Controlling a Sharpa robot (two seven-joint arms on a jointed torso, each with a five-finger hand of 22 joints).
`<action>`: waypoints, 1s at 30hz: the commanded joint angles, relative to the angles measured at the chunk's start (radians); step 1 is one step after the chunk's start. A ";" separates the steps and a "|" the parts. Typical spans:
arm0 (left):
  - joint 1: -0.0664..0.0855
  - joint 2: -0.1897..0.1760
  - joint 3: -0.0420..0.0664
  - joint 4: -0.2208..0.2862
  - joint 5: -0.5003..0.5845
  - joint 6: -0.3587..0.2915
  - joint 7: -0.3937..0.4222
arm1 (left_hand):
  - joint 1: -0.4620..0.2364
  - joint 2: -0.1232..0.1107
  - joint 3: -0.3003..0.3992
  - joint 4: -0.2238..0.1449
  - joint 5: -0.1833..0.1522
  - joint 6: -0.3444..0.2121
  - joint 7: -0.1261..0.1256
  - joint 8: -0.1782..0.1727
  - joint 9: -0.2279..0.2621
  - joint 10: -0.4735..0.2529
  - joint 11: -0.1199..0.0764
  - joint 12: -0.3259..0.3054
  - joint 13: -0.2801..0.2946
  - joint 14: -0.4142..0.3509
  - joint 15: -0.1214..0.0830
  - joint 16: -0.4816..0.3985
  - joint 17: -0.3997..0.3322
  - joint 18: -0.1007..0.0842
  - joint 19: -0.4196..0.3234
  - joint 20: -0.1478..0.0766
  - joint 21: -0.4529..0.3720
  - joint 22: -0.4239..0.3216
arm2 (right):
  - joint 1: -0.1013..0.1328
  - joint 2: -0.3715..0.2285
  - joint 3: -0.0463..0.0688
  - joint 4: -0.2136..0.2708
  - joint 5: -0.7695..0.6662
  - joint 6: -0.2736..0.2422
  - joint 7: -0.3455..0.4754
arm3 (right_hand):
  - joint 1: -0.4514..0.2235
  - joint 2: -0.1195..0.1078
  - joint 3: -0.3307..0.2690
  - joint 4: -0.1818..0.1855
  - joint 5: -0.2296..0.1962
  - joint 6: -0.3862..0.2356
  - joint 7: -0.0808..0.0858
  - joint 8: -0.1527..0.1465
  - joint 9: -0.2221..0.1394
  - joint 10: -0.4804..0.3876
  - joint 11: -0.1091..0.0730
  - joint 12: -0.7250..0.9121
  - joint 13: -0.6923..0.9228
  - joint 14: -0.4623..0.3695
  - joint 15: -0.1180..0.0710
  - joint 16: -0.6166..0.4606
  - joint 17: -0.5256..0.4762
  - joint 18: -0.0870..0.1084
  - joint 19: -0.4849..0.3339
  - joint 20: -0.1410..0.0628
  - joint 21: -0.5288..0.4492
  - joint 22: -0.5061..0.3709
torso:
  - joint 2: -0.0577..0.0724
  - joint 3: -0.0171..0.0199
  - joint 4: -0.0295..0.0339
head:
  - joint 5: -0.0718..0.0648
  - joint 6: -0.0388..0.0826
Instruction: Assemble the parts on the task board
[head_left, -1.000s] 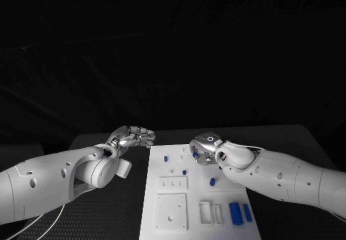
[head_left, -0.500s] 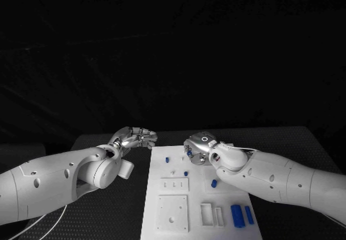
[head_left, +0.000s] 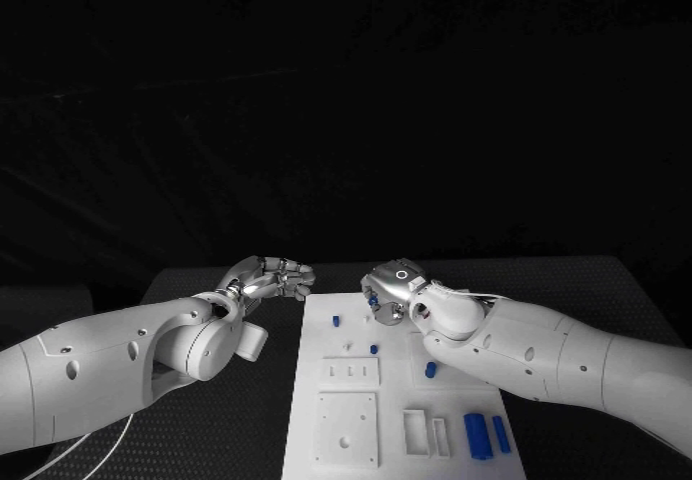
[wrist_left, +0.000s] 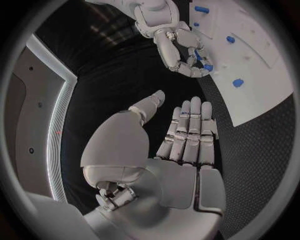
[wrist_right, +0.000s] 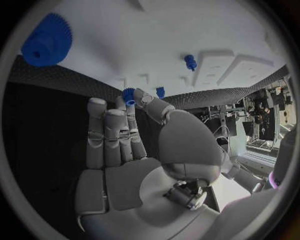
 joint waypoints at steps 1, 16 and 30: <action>0.002 0.001 0.001 0.005 -0.003 0.012 0.008 | -0.009 0.002 0.000 -0.006 0.005 -0.002 0.003 -0.007 -0.001 -0.002 0.002 -0.003 -0.001 -0.002 0.005 -0.004 0.001 0.019 -0.007 0.003 0.005 0.021 | 0.000 0.004 0.000 -0.005 -0.024 0.000 -0.013 | 0.006 -0.005 0.005 0.000 0.006 0.005 -0.001 0.002 0.011 0.044 0.009 0.006 0.002 -0.007 -0.012 0.005 -0.001 0.053 0.004 -0.003 0.007 0.023 | 0.004 -0.0026 0.0067 | -0.003 0.002; 0.009 -0.003 0.003 0.016 -0.006 0.012 0.008 | -0.010 0.001 0.001 -0.007 0.005 -0.002 0.003 -0.007 -0.001 -0.001 0.002 -0.005 -0.001 -0.002 0.005 -0.005 0.002 0.019 -0.007 0.004 0.005 0.021 | 0.000 0.016 0.000 -0.027 -0.024 0.014 -0.010 | 0.006 -0.009 0.012 0.002 0.006 0.005 -0.001 0.000 0.012 0.045 0.009 0.003 0.003 -0.008 -0.011 0.006 -0.003 0.054 0.002 -0.002 0.010 0.022 | 0.015 -0.0064 0.0193 | -0.009 0.003; 0.012 -0.004 0.004 0.016 -0.007 0.012 0.008 | -0.011 0.000 0.001 -0.008 0.005 -0.002 0.003 -0.007 -0.002 -0.001 0.002 -0.005 -0.001 -0.002 0.005 -0.005 0.002 0.019 -0.007 0.004 0.005 0.021 | 0.000 0.021 0.000 -0.043 -0.030 0.013 -0.017 | 0.007 -0.010 0.016 0.003 0.006 0.005 -0.001 -0.002 0.012 0.045 0.009 0.001 0.003 -0.009 -0.011 0.006 -0.004 0.054 0.001 -0.002 0.011 0.021 | 0.020 -0.0094 0.0197 | -0.010 0.008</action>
